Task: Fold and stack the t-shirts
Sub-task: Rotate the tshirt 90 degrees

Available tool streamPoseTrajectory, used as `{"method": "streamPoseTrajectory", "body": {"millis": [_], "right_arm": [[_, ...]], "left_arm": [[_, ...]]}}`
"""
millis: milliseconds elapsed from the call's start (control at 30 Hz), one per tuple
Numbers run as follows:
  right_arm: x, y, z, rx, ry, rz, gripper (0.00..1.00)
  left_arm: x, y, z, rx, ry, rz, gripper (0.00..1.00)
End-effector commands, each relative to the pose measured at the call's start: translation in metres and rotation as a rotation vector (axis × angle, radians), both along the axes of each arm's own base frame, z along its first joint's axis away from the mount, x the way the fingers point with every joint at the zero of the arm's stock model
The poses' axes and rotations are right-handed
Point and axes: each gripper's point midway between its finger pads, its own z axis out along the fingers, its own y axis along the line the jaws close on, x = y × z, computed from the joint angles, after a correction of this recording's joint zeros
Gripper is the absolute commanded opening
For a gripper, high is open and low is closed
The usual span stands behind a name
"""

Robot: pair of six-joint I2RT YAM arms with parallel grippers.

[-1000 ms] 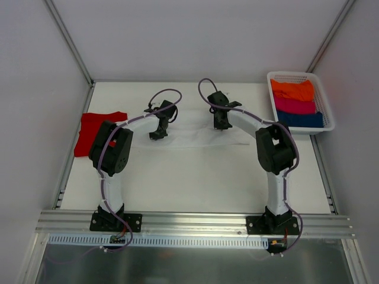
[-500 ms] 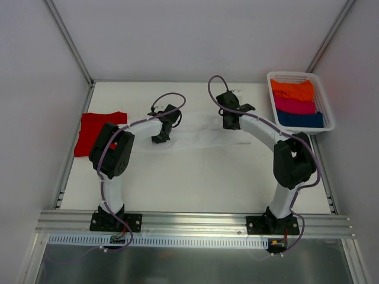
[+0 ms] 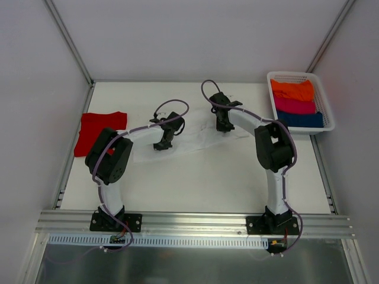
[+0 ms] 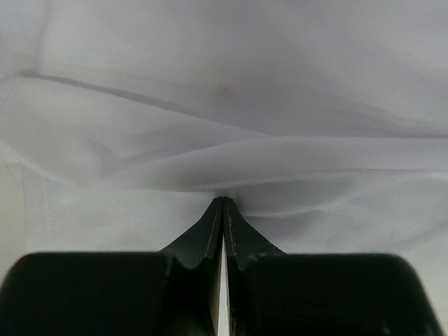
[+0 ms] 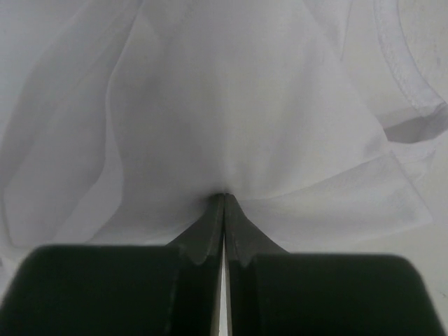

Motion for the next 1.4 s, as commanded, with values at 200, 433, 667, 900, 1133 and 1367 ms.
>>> {"method": "streamPoseTrajectory", "body": {"millis": [200,433,667,900,1133,1367], "right_arm": [[0.019,-0.005,-0.003,0.007,0.045,0.012,0.01],[0.030,-0.010,-0.007,0.009,0.050,0.019,0.00],[0.037,-0.019,-0.004,0.021,0.049,0.023,0.01],[0.043,-0.028,-0.004,0.072,0.069,0.036,0.01],[0.061,-0.027,-0.005,0.226,0.079,0.054,0.00],[0.088,-0.048,0.029,0.193,-0.044,0.077,0.01]], "left_arm": [[-0.071,-0.031,-0.005,-0.067,0.062,-0.022,0.00],[-0.104,-0.072,-0.005,-0.119,0.062,-0.069,0.00],[-0.139,-0.127,-0.005,-0.141,0.079,-0.171,0.00],[-0.172,-0.193,0.007,-0.183,0.070,-0.303,0.00],[-0.179,-0.253,0.032,-0.218,-0.016,-0.444,0.00],[-0.169,-0.292,0.084,-0.291,-0.135,-0.520,0.00]]}}
